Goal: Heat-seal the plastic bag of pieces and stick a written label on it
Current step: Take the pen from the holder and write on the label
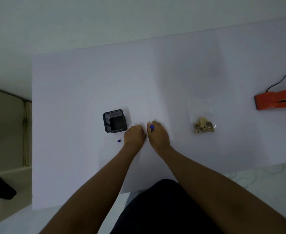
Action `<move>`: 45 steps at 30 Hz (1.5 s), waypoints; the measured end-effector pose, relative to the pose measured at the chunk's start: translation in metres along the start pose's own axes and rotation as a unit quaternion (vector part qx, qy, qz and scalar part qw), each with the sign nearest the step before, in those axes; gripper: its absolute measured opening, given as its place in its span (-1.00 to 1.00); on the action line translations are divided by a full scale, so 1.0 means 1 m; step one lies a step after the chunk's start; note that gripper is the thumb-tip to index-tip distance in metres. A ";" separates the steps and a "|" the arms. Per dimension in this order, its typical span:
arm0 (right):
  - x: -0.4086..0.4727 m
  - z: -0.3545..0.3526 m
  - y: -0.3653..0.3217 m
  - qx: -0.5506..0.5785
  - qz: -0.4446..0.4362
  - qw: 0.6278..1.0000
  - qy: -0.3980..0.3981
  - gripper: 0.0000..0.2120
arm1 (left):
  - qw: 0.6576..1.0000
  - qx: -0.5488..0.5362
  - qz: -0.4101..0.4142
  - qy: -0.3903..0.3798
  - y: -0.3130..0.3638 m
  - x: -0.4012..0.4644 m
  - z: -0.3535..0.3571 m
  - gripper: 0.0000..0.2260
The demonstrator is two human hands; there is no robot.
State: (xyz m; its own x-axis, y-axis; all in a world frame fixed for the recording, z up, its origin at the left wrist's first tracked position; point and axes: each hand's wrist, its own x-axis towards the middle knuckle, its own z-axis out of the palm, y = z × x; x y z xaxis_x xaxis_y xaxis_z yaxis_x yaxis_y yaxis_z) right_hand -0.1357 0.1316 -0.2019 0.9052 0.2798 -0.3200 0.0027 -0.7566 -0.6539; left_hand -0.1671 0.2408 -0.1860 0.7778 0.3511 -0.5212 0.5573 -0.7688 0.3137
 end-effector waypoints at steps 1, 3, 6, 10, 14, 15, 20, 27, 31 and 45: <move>0.000 -0.001 0.000 0.003 0.001 1.000 0.002 -0.72 | 1.000 0.000 -0.001 -0.001 0.000 0.000 0.000 -0.85; -0.001 0.000 0.001 0.014 0.013 1.000 0.007 -0.71 | 1.000 0.000 -0.002 -0.001 -0.001 0.000 0.000 -0.86; -0.003 0.002 0.002 0.019 0.020 1.000 0.012 -0.71 | 1.000 0.000 -0.002 -0.003 -0.001 0.000 0.000 -0.85; -0.003 0.003 0.002 0.013 0.024 0.999 0.025 -0.73 | 1.000 -0.001 -0.001 -0.007 0.000 -0.001 -0.002 -0.85; -0.004 0.006 0.001 0.035 -0.014 0.999 0.016 -0.70 | 1.000 0.008 0.004 -0.002 0.001 -0.002 -0.003 -0.85; -0.004 0.007 0.001 0.031 -0.028 0.999 0.001 -0.71 | 1.000 0.013 0.006 0.000 0.001 -0.003 -0.003 -0.85; -0.006 0.010 0.000 0.020 -0.030 0.999 -0.024 -0.74 | 1.000 0.027 0.009 0.003 0.002 -0.004 -0.005 -0.82; -0.007 0.006 0.004 0.005 -0.030 0.999 -0.025 -0.72 | 1.000 0.020 0.004 -0.001 0.001 -0.002 -0.005 -0.82; -0.006 0.007 0.004 0.008 -0.032 0.999 -0.023 -0.72 | 1.000 0.019 0.002 -0.001 0.002 -0.002 -0.005 -0.83; -0.005 0.004 0.006 0.001 -0.041 0.999 0.000 -0.71 | 1.000 0.012 0.007 0.003 -0.002 0.001 -0.001 -0.83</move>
State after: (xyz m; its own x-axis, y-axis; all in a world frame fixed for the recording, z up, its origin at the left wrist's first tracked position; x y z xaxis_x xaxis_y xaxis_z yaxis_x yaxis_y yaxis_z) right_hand -0.1416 0.1285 -0.2069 0.9022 0.3405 -0.2648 0.0758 -0.7296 -0.6797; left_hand -0.1673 0.2430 -0.1861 0.7868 0.3434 -0.5128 0.5394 -0.7865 0.3009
